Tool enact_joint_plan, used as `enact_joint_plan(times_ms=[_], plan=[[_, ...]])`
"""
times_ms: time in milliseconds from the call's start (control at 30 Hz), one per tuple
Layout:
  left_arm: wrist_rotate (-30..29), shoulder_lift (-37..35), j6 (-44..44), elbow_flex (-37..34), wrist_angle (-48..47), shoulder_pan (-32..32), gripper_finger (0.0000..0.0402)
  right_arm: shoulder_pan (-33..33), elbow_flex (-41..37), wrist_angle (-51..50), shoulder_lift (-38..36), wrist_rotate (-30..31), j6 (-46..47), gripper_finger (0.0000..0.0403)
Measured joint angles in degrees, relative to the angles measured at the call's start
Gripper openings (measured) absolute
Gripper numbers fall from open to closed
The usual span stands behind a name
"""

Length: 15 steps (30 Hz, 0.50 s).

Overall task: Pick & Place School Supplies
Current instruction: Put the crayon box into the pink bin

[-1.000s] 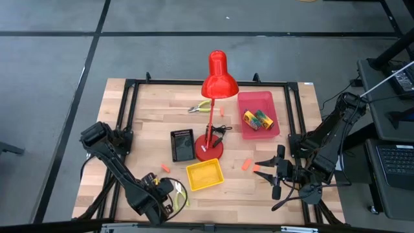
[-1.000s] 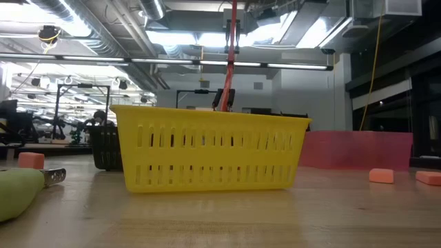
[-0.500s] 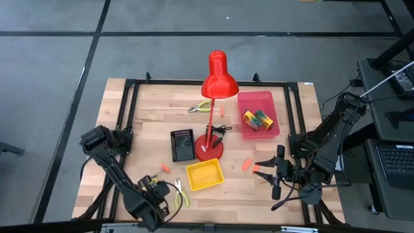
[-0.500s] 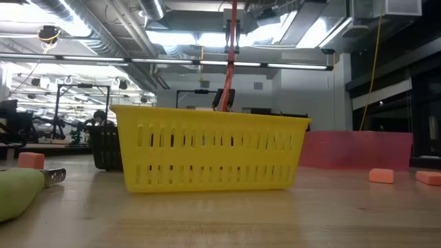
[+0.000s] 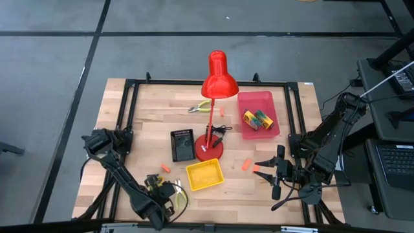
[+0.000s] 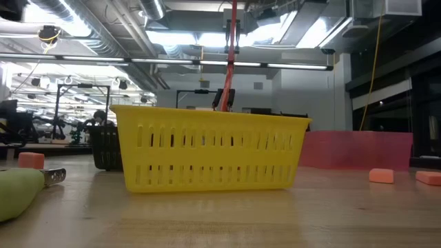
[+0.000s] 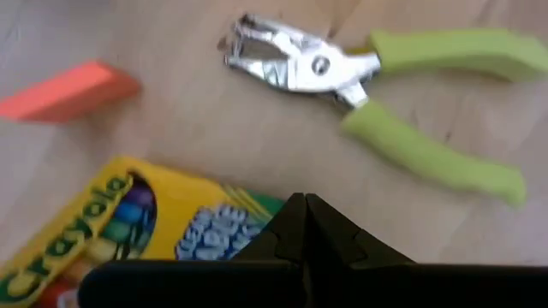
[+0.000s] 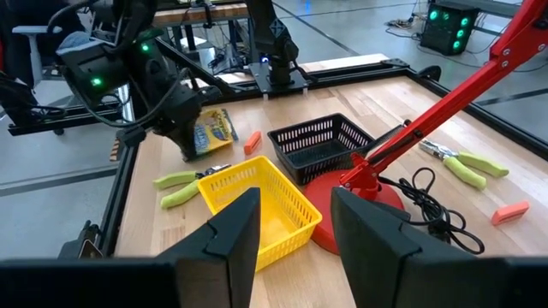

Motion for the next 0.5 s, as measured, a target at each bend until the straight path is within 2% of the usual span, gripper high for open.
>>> enact_joint_plan(times_ms=[200,367,500], plan=[[-1.13,1.46,4.32,-0.07,0.06,2.47,0.0002,0.02,0.00,-0.02,0.00,-0.49,0.10,0.0146],[-4.31,2.18,5.99,-0.07,-0.11,3.90,0.0002,0.02,0.00,-0.03,0.00,-0.55,0.10,0.0146],[-1.83,0.31,3.99,-0.04,-3.60,3.53,0.0002,0.02,0.00,-0.02,0.00,-0.55,0.10,0.0146]])
